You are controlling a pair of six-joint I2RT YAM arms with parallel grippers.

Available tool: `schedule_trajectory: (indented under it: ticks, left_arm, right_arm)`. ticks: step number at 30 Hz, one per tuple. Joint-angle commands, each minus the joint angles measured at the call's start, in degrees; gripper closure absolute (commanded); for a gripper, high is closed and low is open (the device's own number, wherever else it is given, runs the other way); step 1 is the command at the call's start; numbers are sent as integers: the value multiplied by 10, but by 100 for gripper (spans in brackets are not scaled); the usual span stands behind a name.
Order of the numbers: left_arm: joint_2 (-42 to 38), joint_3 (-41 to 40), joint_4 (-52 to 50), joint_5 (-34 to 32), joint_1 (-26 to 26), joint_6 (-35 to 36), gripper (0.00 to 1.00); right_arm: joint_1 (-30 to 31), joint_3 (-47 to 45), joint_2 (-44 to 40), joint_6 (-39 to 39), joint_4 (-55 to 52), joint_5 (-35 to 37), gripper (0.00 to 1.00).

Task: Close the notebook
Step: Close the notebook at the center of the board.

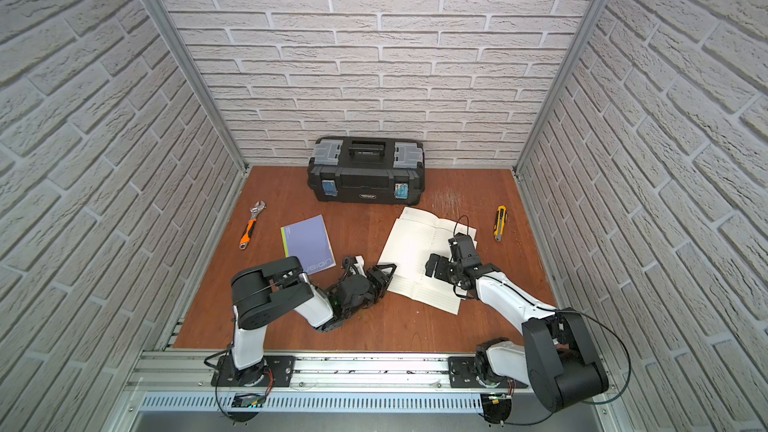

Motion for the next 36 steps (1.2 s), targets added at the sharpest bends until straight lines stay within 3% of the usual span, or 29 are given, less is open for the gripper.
schedule_trajectory:
  ticks: [1,8,19,36]
  left_arm:
    - [2,-12,46,-26,-9,-29,48]
    - [-19,-13,-6,-59,-16,-40,48]
    - [42,9,53,-63,-8,-33,50]
    - [32,35,30,-66,6,54,61]
  right_arm:
    - [-5,5,16,-4,-21,-22,0]
    - [-8,7,17,-8,-23,-28,0]
    - [-12,6,16,-9,-24,-31,0]
    - [-12,7,18,-10,-24,-34,0]
